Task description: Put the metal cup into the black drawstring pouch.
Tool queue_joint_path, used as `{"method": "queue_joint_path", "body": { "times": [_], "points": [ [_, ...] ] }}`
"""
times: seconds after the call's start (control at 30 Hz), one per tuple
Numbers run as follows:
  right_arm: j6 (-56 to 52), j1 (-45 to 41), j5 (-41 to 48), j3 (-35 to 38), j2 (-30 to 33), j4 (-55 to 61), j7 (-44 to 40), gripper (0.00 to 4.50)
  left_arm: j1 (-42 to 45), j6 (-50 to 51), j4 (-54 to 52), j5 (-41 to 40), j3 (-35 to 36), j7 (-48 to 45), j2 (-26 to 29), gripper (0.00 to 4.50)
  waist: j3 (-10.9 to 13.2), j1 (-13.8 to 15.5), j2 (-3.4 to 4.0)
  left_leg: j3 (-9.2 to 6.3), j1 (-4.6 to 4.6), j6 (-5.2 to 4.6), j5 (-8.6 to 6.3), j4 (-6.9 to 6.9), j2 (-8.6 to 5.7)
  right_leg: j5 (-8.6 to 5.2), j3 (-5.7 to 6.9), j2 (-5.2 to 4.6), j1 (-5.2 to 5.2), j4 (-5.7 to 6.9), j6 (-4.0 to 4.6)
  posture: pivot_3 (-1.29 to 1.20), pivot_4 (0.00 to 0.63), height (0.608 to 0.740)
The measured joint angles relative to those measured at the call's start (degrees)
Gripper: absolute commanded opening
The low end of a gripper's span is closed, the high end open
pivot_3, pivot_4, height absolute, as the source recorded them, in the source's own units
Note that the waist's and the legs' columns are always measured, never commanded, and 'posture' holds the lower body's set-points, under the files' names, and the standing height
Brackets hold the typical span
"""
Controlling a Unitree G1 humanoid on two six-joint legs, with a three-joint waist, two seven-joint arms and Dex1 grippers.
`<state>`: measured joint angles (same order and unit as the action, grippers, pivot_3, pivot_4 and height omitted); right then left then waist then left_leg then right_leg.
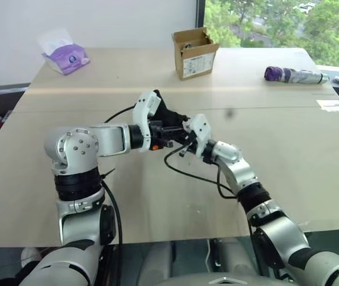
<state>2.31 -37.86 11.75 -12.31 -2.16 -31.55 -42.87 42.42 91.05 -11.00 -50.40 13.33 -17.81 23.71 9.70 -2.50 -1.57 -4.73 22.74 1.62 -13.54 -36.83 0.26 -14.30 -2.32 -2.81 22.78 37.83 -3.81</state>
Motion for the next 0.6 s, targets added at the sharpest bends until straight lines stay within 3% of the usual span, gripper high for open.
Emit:
{"method": "queue_joint_path", "body": {
  "times": [0.13, 0.3, 0.6],
  "points": [
    [-7.51, 0.98, 5.35, 2.47, 0.27, 2.67, -1.91, 0.05, -0.23, 0.46, -0.13, -2.45, -2.17, -1.80, 5.68, 0.00, 0.02, -0.07, 0.02, 0.00, 0.00, 0.00, 0.00, 0.05, -0.01, 0.00, -0.01, 0.00, 0.02, 0.01, 0.00, 0.00, 0.150, 0.740],
    [-10.88, 0.81, 6.69, 3.29, 0.18, 2.93, -1.84, 0.05, -0.19, 0.32, -0.20, -3.27, -2.93, -2.27, 7.04, 0.00, 0.03, 0.00, 0.03, 0.01, -0.01, 0.00, 0.00, 0.05, -0.01, 0.00, 0.01, 0.01, 0.02, 0.01, 0.00, 0.00, 0.150, 0.740],
    [10.68, -2.50, -11.34, -1.65, -2.66, -3.52, 10.52, 0.05, 4.77, -0.28, 3.40, -2.75, 6.28, 10.70, -10.74, 0.00, 0.01, -0.09, -0.02, 0.09, 0.03, 0.06, 0.04, 0.12, -0.02, 0.00, -0.07, -0.02, 0.12, -0.03, 0.00, 0.00, 0.150, 0.740]
  ]
}}
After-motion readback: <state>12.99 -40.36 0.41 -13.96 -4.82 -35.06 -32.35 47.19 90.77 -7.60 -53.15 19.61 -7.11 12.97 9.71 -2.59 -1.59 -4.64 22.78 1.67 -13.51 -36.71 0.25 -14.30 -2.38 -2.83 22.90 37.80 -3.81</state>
